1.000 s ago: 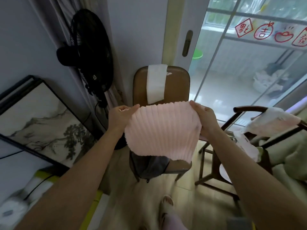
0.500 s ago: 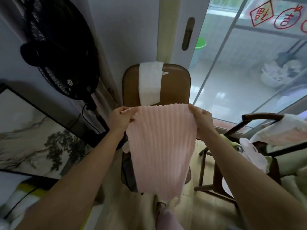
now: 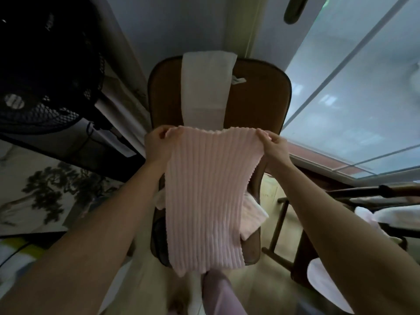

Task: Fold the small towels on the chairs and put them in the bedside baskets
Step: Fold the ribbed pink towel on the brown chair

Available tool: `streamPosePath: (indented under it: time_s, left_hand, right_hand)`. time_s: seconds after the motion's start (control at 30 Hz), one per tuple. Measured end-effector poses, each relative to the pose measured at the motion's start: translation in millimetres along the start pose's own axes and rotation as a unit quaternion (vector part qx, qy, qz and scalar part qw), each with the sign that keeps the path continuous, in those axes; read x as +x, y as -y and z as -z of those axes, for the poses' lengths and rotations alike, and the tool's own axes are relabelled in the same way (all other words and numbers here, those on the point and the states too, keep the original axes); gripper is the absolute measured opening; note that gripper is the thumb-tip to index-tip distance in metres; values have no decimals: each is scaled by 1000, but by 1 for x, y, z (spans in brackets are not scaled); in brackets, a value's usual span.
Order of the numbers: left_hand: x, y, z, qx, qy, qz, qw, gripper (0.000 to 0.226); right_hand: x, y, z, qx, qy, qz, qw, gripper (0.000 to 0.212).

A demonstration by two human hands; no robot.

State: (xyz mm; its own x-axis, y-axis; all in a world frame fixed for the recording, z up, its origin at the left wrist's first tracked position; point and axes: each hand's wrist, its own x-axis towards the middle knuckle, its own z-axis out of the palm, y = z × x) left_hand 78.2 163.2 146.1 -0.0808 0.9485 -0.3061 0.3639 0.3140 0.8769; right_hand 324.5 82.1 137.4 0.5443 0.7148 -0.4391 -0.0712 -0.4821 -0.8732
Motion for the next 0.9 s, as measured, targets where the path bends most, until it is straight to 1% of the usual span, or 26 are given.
streamPosePath:
  time_s: [0.07,0.2,0.27,0.37,0.5,0.57,0.67,0.77,0.83,0.9]
  left_hand:
    - [12,-2,-2,-4,-2,-5,1000,21]
    - [21,-3,-5,-25,-3,1,1000,15]
    - [17,4,-5,-30,11,16,999,13]
    - [6,27,-1,-37,34,63,997,18]
    - [-15,64,11,-63,46,121,990,20]
    - [-30,80,16,-62,59,125,989,22]
    - [-55,108,25,-32,78,123,989,28]
    - [-86,143,37,-23,113,135,984,35]
    - [-111,168,44,-2,133,131,982,22]
    - [-135,195,47,14,138,119,983,20]
  right_hand:
    - [11,4,-7,0,-4,12,1000,24]
    - [18,4,-18,16,-3,18,1000,18]
    - [16,-3,-23,16,2,12,1000,17]
    - [7,-20,-28,15,2,-8,1000,14]
    - [-17,-54,-27,0,-5,-40,999,15]
    - [-34,-73,-24,-2,-17,-66,998,14]
    - [-66,-104,-18,-6,-43,-95,995,21]
    - [-102,-140,-10,13,-47,-115,992,22]
    - [-123,-168,-7,22,-53,-121,991,18]
    - [-143,-197,-6,13,-66,-122,990,11]
